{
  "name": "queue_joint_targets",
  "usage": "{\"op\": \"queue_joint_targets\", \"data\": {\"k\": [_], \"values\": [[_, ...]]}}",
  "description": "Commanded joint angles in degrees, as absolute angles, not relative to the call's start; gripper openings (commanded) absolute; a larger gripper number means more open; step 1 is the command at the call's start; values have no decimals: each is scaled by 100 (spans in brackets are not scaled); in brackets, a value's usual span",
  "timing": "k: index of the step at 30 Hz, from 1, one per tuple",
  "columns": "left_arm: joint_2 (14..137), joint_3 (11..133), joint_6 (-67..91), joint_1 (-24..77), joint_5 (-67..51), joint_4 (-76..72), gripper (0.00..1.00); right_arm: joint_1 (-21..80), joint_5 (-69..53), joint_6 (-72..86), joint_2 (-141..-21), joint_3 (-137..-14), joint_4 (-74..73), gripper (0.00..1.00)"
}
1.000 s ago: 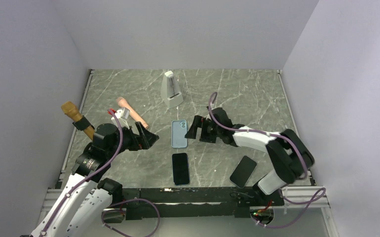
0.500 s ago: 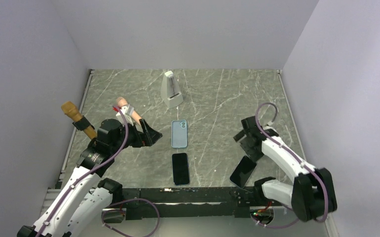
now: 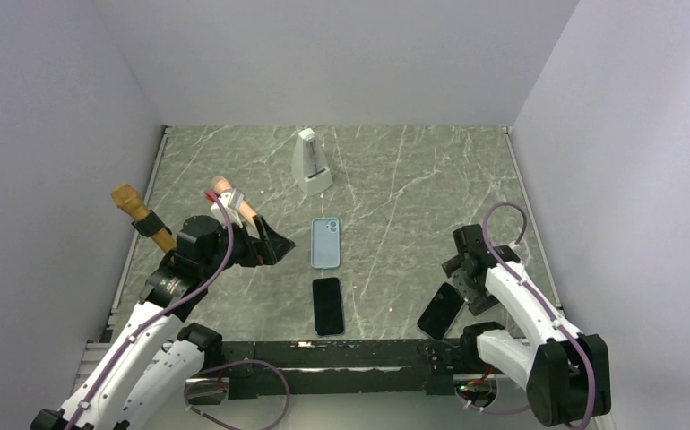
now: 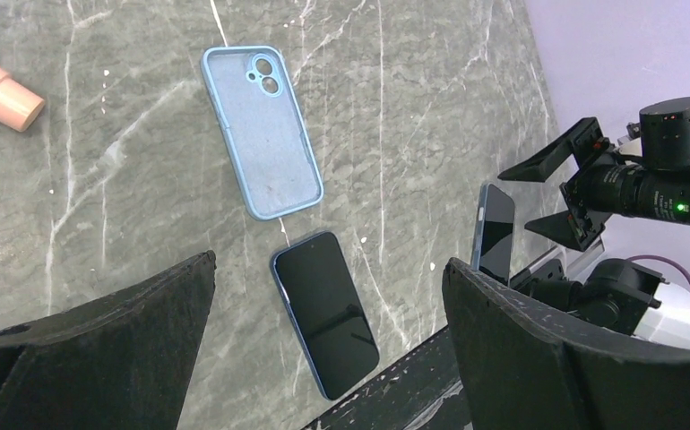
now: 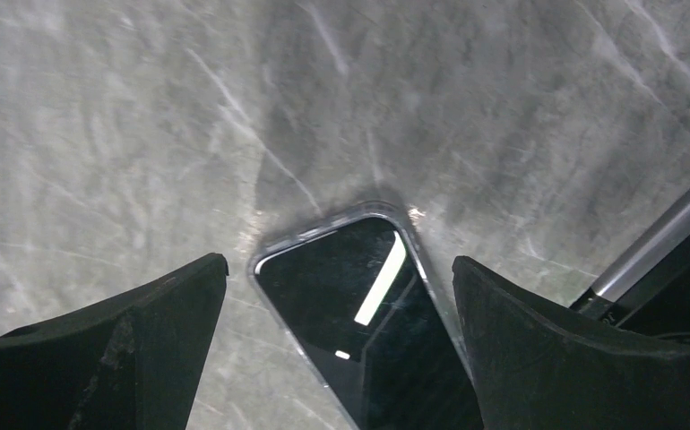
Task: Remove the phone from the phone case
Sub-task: Pick up the phone at the center of the board.
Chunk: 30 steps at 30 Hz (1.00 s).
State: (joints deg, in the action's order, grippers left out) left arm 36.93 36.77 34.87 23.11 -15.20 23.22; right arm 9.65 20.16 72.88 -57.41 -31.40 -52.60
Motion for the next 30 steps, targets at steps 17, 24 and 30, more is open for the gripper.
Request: {"op": "queue_joint_targets", "data": {"k": [17, 24, 30], "values": [[3971, 3644, 3638, 2311, -1914, 1688, 99, 2139, 732, 6126, -6425, -2625, -4031, 100], [3893, 3683, 3562, 2312, -1839, 1855, 99, 2587, 716, 6046, -7089, -2920, -4269, 100], [3835, 3744, 3557, 2312, -1866, 1868, 99, 2588, -102, 5747, -7533, -3000, -3949, 95]]}}
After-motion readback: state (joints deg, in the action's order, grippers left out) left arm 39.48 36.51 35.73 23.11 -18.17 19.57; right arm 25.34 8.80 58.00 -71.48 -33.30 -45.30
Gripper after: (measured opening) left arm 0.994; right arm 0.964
